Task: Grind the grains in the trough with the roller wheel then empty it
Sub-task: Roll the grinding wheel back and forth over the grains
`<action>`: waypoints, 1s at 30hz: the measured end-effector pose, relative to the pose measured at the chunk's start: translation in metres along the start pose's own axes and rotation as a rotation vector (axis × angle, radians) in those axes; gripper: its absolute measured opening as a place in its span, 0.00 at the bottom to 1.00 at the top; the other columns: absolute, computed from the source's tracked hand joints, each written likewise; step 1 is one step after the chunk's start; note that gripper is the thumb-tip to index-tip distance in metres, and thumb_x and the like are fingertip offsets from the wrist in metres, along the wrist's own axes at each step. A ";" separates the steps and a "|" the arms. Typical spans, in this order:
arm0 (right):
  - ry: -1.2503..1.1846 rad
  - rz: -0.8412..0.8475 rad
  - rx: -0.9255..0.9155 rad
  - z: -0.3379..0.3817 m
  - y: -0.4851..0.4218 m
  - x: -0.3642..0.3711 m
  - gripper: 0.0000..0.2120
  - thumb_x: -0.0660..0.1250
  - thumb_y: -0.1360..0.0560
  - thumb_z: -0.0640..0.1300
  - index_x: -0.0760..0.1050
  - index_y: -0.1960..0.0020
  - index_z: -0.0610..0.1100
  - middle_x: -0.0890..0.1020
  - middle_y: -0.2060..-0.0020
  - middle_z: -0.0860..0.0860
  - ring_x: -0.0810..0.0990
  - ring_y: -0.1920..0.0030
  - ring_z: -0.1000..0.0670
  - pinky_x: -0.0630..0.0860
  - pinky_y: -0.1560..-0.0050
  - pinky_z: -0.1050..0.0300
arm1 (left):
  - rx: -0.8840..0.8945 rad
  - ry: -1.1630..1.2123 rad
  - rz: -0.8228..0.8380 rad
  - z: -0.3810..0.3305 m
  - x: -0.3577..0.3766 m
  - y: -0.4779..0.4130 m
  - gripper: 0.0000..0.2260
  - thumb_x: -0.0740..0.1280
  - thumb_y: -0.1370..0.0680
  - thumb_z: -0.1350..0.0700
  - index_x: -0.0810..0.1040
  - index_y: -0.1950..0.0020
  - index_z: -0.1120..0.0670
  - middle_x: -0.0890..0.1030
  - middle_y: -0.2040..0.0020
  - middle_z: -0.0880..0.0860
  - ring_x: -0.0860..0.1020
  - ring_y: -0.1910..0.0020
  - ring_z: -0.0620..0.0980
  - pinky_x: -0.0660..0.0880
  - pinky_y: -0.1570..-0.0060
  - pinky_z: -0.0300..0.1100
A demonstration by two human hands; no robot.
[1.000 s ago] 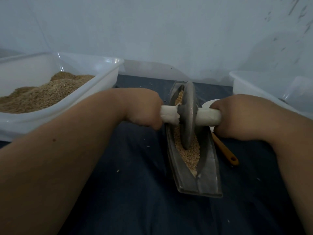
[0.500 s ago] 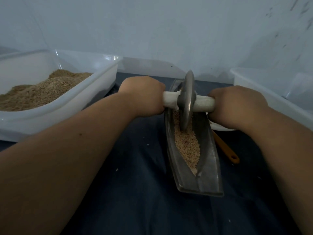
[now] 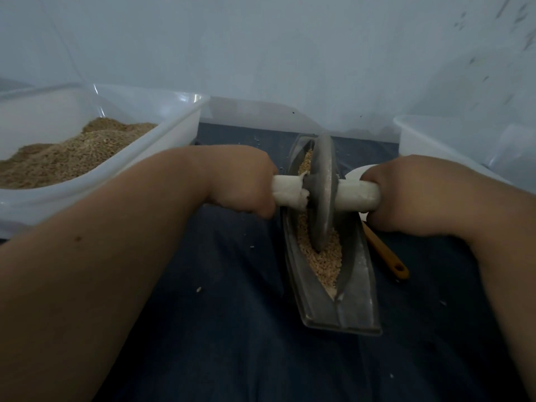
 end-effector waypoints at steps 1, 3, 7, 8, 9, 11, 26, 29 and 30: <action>0.001 -0.006 0.012 -0.003 -0.002 0.002 0.09 0.70 0.36 0.52 0.71 0.62 0.62 0.77 0.67 0.58 0.76 0.65 0.57 0.72 0.66 0.58 | 0.001 -0.027 -0.031 0.000 -0.001 -0.001 0.10 0.71 0.34 0.46 0.77 0.64 0.52 0.79 0.72 0.51 0.77 0.72 0.48 0.71 0.69 0.41; 0.024 -0.055 0.050 -0.010 -0.010 0.006 0.10 0.69 0.36 0.53 0.75 0.56 0.60 0.77 0.66 0.58 0.76 0.65 0.56 0.74 0.65 0.58 | -0.022 -0.124 -0.143 0.001 -0.005 -0.005 0.11 0.70 0.34 0.44 0.76 0.61 0.51 0.76 0.68 0.48 0.74 0.69 0.46 0.71 0.69 0.42; 0.063 -0.232 0.137 -0.023 -0.025 0.010 0.06 0.68 0.34 0.53 0.73 0.60 0.55 0.75 0.68 0.56 0.70 0.68 0.56 0.65 0.71 0.61 | -0.150 -0.311 -0.520 -0.002 -0.019 -0.012 0.10 0.66 0.29 0.45 0.66 0.58 0.46 0.66 0.68 0.44 0.70 0.68 0.49 0.62 0.70 0.41; 0.071 -0.269 0.153 -0.025 -0.028 0.010 0.06 0.68 0.34 0.52 0.73 0.59 0.55 0.74 0.68 0.56 0.69 0.68 0.56 0.64 0.71 0.61 | -0.163 -0.313 -0.571 -0.003 -0.021 -0.014 0.10 0.66 0.28 0.47 0.65 0.58 0.46 0.64 0.68 0.45 0.70 0.67 0.52 0.62 0.69 0.42; 0.076 -0.304 0.165 -0.026 -0.029 0.010 0.05 0.68 0.33 0.52 0.73 0.59 0.55 0.73 0.68 0.56 0.68 0.69 0.56 0.64 0.71 0.61 | -0.167 -0.311 -0.600 -0.003 -0.022 -0.015 0.09 0.66 0.28 0.48 0.65 0.59 0.46 0.63 0.69 0.45 0.69 0.67 0.53 0.61 0.68 0.43; 0.082 -0.354 0.176 -0.027 -0.031 0.008 0.05 0.68 0.33 0.50 0.72 0.60 0.55 0.72 0.68 0.56 0.67 0.69 0.54 0.63 0.71 0.61 | -0.170 -0.307 -0.623 -0.001 -0.023 -0.017 0.09 0.66 0.28 0.48 0.65 0.59 0.46 0.62 0.70 0.45 0.66 0.68 0.51 0.59 0.70 0.41; 0.024 0.013 -0.013 0.003 0.003 -0.006 0.10 0.72 0.37 0.51 0.70 0.65 0.58 0.76 0.69 0.57 0.75 0.67 0.57 0.70 0.68 0.58 | -0.025 0.110 0.180 -0.002 0.006 0.007 0.06 0.71 0.32 0.52 0.79 0.64 0.53 0.79 0.77 0.46 0.74 0.80 0.40 0.67 0.79 0.29; 0.014 -0.005 0.011 -0.001 -0.002 -0.003 0.10 0.71 0.37 0.51 0.70 0.64 0.59 0.76 0.68 0.57 0.75 0.66 0.57 0.71 0.67 0.58 | -0.006 0.024 0.066 -0.002 0.002 0.002 0.08 0.70 0.33 0.49 0.79 0.64 0.53 0.79 0.75 0.49 0.76 0.76 0.44 0.71 0.75 0.34; 0.010 -0.011 0.026 -0.004 -0.004 0.000 0.10 0.71 0.36 0.50 0.69 0.64 0.60 0.76 0.67 0.58 0.74 0.66 0.58 0.70 0.67 0.59 | 0.006 -0.031 0.004 -0.001 0.000 0.000 0.09 0.70 0.34 0.47 0.78 0.63 0.52 0.79 0.72 0.49 0.77 0.73 0.45 0.73 0.71 0.37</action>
Point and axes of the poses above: each hand's wrist, its own y-axis away from the middle knuckle, its own x-axis out of the palm, z = x × y, the point moved 7 cm from there along -y, towards the middle knuckle
